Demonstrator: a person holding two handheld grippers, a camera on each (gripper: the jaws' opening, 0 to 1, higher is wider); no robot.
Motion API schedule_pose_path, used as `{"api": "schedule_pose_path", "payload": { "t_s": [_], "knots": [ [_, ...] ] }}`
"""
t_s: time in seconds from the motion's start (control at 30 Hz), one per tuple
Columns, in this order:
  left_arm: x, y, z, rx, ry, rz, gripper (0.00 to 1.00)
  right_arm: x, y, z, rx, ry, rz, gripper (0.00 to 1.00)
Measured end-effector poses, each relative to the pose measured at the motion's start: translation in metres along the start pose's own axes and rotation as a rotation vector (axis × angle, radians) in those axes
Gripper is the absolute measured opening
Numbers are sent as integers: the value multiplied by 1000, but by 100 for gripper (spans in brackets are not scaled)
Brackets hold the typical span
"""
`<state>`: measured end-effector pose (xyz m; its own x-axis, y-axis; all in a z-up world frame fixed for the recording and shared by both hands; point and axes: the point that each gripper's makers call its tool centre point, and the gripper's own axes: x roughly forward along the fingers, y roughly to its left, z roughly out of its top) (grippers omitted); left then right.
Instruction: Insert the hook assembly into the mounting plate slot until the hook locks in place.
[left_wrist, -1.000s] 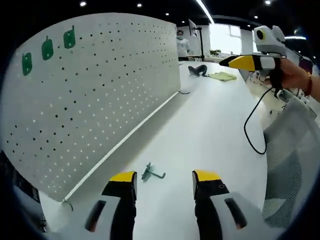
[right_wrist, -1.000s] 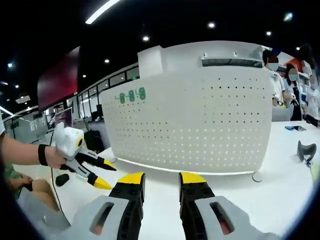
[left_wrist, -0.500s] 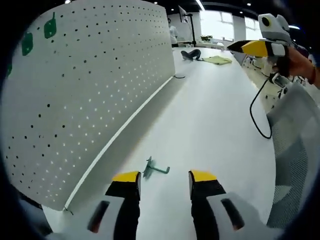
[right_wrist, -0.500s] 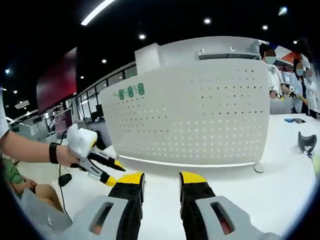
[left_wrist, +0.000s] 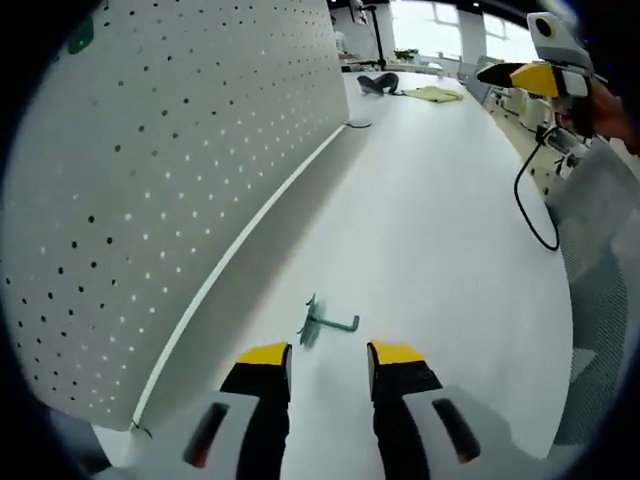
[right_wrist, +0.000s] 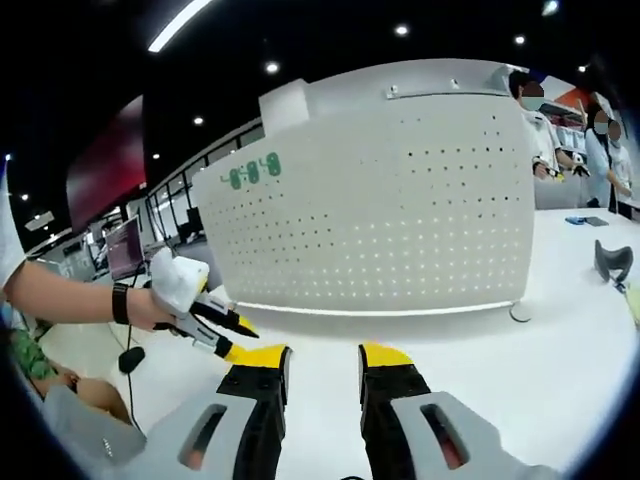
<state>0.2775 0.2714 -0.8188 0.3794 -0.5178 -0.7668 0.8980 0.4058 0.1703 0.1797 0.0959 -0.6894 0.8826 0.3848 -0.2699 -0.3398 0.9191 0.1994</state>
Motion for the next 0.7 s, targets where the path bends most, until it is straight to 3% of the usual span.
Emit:
{"api": "schedule_pose_path", "payload": {
  "t_s": [0.33, 0.7],
  "knots": [
    [14, 9, -8, 64, 34, 3, 22, 4, 0, -8, 27, 16, 3, 27],
    [24, 11, -1, 115, 38, 27, 16, 4, 0, -15, 37, 41, 7, 27]
  ]
}}
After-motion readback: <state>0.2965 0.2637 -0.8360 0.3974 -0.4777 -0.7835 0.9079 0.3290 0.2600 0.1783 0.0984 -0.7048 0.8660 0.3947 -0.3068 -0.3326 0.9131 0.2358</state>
